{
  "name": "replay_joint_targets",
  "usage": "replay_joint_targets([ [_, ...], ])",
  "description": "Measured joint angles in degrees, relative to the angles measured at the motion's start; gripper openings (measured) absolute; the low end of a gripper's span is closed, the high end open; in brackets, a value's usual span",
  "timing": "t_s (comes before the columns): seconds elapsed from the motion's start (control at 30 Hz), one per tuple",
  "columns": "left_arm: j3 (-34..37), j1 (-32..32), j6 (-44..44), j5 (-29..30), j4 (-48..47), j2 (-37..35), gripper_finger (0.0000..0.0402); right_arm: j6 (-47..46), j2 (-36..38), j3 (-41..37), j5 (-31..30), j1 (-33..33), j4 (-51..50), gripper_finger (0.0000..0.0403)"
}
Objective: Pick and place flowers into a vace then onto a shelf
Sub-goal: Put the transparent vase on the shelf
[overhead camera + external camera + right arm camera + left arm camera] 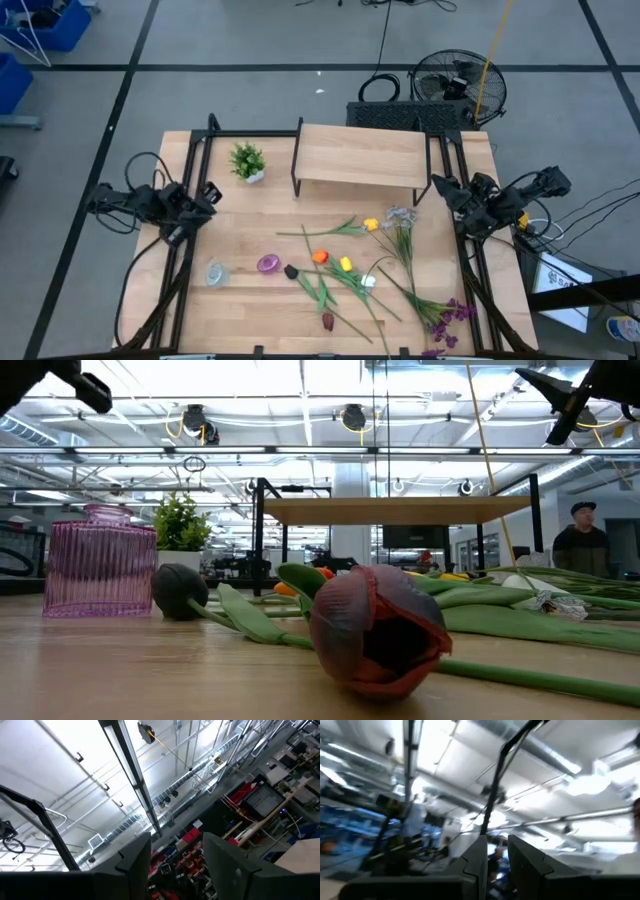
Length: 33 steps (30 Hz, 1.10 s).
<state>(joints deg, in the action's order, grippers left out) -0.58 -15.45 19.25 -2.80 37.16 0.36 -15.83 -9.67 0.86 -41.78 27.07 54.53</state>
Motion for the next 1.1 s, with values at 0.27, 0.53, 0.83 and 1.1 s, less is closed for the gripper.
replay_joint_targets([
  [0.27,0.0,0.0,9.6,1.1,0.0,0.0,0.0081,1.2,-1.0,2.0,3.7,-0.1,7.0,0.0171],
  [0.53,-3.1,0.1,18.3,15.1,-2.9,0.1,0.0081,8.9,-11.8,20.4,17.3,-1.6,1.5,0.0171],
  [0.83,-39.6,0.0,17.0,9.1,-43.9,17.5,0.0081,4.6,-35.4,47.6,18.1,-2.4,-29.8,0.0171],
  [1.1,-71.4,0.0,19.5,0.4,-89.2,42.7,0.0081,-4.5,-51.9,55.7,26.0,-4.4,-37.9,0.0171],
])
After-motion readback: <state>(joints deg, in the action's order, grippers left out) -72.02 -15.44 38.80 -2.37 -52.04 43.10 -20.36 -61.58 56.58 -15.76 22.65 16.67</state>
